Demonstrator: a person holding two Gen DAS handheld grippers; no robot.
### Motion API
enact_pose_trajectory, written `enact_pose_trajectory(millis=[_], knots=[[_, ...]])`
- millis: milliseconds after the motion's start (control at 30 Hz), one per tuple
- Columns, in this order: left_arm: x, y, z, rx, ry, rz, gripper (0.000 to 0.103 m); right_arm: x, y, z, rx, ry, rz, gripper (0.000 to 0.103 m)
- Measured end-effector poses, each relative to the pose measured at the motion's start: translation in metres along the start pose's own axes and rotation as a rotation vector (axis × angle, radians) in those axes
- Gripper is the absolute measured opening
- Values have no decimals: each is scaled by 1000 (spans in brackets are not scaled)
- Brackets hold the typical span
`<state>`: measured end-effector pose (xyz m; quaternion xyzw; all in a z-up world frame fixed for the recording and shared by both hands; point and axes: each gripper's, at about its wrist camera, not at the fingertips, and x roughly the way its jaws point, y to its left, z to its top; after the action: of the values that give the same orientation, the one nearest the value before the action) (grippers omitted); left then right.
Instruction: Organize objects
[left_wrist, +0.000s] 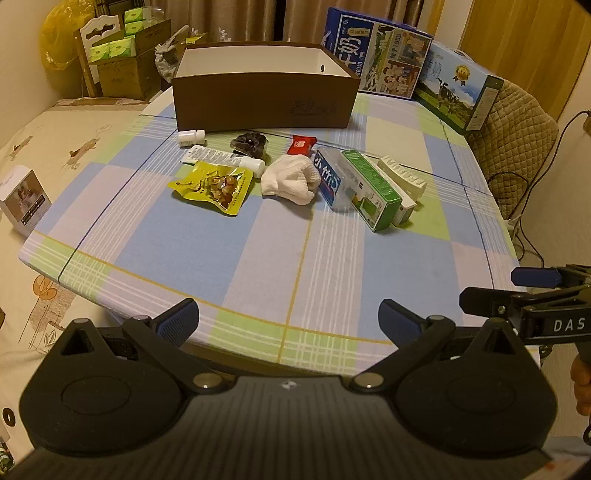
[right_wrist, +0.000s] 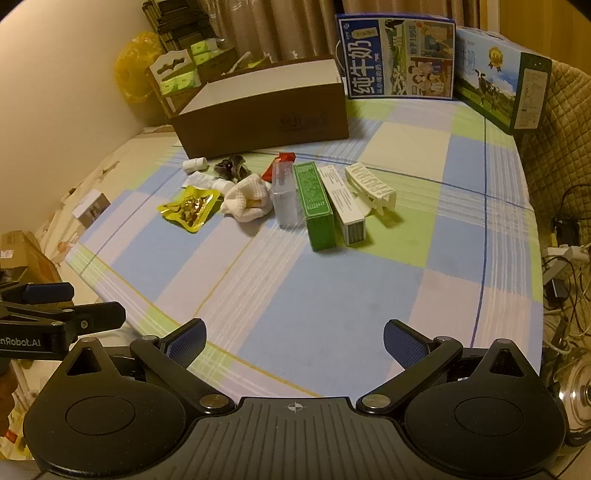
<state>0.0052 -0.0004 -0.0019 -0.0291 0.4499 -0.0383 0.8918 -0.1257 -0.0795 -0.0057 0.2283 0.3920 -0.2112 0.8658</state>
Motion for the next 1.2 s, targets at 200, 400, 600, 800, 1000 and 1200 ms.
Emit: enact_pose_trajectory(millis=[200,400,600,800,1000,1200], knots=[[1,0,1,0,2,-5,102,0,4,1,2,2,-1,100],[3,-2,2,-1,5,-12,102,1,3,3,4,1,-5,100],[3,-5,4,3,6,-18,102,-1,1,3,12,-5,-13,100],[3,-6,4,6,6,-21,102,-1,1,5,11,-6,-14,100],[4,-5,6,9,8,-27,102,-1,3,7,8,-8,-13,100],[4,-5,7,27,11,-42,102,0,3,8,12,-8,-15,100]])
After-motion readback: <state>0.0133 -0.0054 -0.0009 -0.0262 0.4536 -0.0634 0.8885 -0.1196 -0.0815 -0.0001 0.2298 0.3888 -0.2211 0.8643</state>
